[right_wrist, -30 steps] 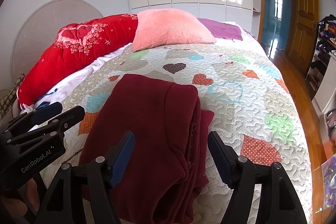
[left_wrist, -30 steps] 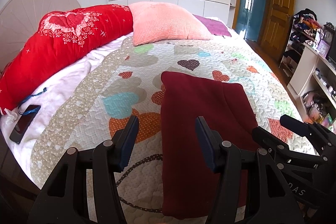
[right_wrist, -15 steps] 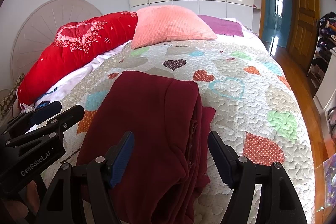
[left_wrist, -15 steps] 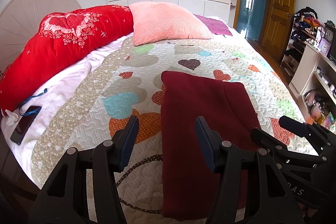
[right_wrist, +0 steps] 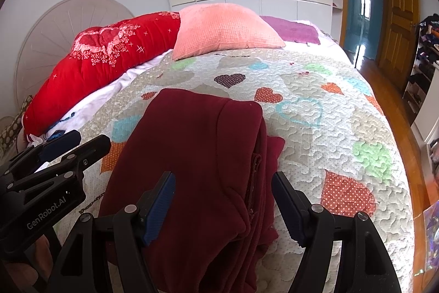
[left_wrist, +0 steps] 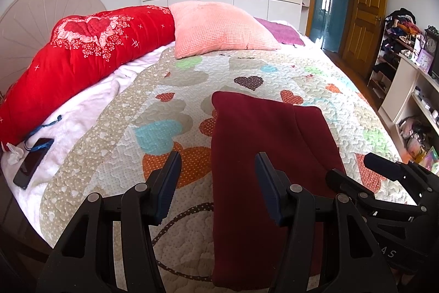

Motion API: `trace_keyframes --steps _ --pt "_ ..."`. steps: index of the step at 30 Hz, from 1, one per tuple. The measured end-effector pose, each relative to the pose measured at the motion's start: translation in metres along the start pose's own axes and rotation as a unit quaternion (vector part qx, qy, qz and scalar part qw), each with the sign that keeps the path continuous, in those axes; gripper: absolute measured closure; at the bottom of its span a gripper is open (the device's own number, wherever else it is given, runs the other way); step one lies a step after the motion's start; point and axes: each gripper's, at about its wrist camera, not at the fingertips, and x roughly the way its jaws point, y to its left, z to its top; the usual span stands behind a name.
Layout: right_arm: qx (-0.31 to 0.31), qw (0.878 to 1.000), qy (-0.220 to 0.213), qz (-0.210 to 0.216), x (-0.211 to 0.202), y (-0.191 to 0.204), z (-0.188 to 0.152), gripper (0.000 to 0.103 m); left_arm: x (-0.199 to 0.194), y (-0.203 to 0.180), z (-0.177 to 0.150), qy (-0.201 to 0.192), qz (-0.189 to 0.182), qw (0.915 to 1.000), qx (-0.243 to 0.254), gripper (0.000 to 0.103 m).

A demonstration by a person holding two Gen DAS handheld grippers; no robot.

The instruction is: Fold small clothes

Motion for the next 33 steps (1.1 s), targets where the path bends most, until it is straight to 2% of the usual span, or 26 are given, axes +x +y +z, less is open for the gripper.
trace_keyframes --steps 33 --pt "-0.002 1.000 0.015 0.005 0.012 0.001 0.001 0.033 0.010 -0.002 0.000 0.008 0.003 1.0000 0.004 0.047"
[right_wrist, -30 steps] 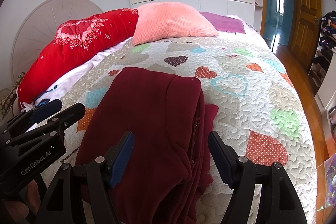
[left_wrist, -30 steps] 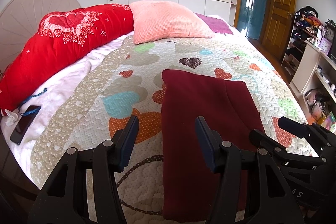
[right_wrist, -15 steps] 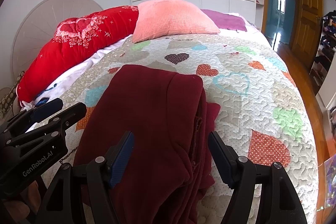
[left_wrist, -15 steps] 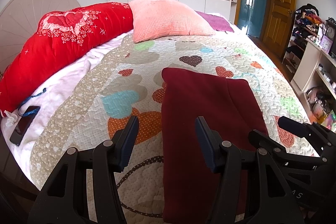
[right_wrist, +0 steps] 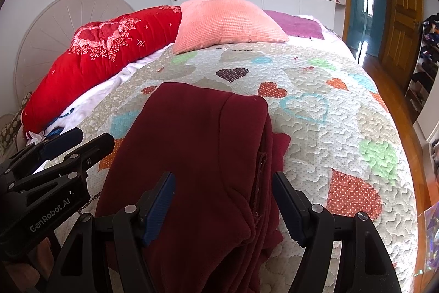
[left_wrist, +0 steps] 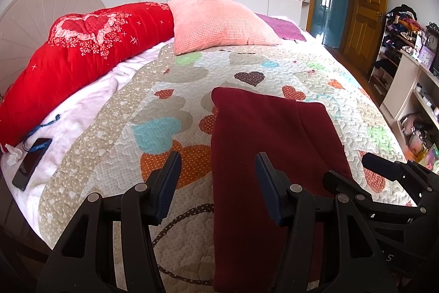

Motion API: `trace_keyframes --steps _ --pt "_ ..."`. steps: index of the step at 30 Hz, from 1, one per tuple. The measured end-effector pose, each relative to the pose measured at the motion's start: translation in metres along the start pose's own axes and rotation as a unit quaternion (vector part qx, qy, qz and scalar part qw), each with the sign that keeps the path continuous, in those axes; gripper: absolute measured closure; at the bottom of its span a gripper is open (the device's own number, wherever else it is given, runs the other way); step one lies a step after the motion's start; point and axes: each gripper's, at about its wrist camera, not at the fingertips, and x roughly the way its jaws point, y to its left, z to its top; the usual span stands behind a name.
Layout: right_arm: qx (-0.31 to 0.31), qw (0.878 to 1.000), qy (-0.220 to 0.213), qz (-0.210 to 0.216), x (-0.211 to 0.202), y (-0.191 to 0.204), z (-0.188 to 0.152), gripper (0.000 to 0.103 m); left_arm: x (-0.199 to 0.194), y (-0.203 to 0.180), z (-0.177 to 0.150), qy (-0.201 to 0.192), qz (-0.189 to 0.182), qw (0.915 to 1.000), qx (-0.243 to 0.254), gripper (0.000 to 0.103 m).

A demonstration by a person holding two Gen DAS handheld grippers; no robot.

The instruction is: Fold small clothes

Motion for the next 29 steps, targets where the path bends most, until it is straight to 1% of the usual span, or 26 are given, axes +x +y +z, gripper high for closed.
trace_keyframes --steps 11,19,23,29 --pt "0.000 1.000 0.001 0.001 0.000 0.002 -0.001 0.033 -0.002 -0.002 -0.002 -0.008 0.003 0.9999 0.006 0.047" --pt "0.002 1.000 0.002 0.002 0.001 0.002 -0.003 0.033 -0.005 -0.001 -0.001 -0.025 0.008 0.9996 0.010 0.047" --pt "0.004 1.000 0.002 0.003 0.001 0.001 -0.003 0.033 -0.010 -0.001 0.000 -0.044 0.014 0.9988 0.014 0.047" --pt "0.005 1.000 0.004 0.005 0.001 -0.001 -0.003 0.033 -0.011 0.001 0.001 -0.040 0.017 0.9990 0.013 0.047"
